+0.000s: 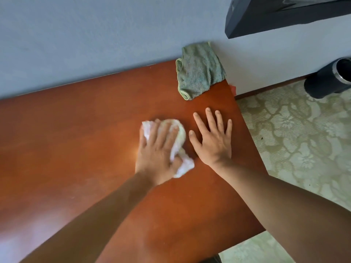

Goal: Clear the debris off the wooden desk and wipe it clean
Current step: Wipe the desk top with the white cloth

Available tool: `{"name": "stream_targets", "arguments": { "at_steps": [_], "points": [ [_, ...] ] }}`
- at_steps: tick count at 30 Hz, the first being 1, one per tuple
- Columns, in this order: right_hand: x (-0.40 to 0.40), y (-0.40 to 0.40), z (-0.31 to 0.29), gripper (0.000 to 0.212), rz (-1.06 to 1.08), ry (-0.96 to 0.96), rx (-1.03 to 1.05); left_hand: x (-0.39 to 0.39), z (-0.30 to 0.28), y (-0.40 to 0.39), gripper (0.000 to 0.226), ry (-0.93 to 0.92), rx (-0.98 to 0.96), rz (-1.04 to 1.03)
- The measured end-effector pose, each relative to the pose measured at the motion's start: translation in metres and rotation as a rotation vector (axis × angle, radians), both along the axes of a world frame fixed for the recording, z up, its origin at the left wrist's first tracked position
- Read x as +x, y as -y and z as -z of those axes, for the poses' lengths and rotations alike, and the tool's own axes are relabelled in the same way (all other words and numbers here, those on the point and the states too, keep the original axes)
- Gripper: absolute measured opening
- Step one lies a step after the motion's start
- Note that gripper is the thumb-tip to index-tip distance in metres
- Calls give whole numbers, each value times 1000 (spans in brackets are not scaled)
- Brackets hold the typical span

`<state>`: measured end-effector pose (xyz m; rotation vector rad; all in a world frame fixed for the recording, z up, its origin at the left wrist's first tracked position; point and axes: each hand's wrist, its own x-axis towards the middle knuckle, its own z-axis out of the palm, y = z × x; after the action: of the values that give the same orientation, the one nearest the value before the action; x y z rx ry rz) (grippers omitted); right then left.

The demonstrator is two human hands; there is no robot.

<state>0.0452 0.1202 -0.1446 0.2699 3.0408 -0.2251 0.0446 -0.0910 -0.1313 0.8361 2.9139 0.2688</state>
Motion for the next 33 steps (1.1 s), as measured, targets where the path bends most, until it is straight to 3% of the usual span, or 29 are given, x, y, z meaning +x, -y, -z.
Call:
{"name": "stream_targets", "arguments": {
  "at_steps": [3, 5, 9, 11, 16, 17, 20, 21, 24, 26, 31, 33],
  "points": [
    [1, -1, 0, 64, -21, -5, -9, 29, 5, 5, 84, -8, -2, 206],
    [0, -1, 0, 64, -17, 0, -10, 27, 8, 7, 86, -41, -21, 176],
    [0, -1, 2, 63, -17, 3, -3, 41, -2, -32, 81, 15, 21, -344],
    [0, -1, 2, 64, -20, -11, -13, 52, -3, -50, 81, 43, 30, -477],
    [1, -2, 2, 64, -34, -12, -39, 49, 4, -5, 80, -50, -54, 72],
    [2, -2, 2, 64, -29, -17, -41, 42, 5, 4, 81, -64, -65, 38],
    [1, -2, 3, 64, -25, -16, -43, 35, 1, -10, 80, -22, 10, -385],
    [0, -2, 4, 65, -26, -19, -43, 40, 1, -23, 81, -12, 21, -413],
    [-1, -3, 5, 65, -33, -26, -50, 69, 6, -29, 81, -21, 5, -80],
    [-1, -3, 5, 66, -27, -33, -52, 78, 5, -15, 80, -51, -28, -5],
    [0, -1, 5, 65, -19, -39, -66, 80, 1, -50, 81, 11, 69, -704],
    [0, -2, 5, 65, -21, -33, -62, 87, -1, -68, 81, 43, 114, -663]
  ]
}}
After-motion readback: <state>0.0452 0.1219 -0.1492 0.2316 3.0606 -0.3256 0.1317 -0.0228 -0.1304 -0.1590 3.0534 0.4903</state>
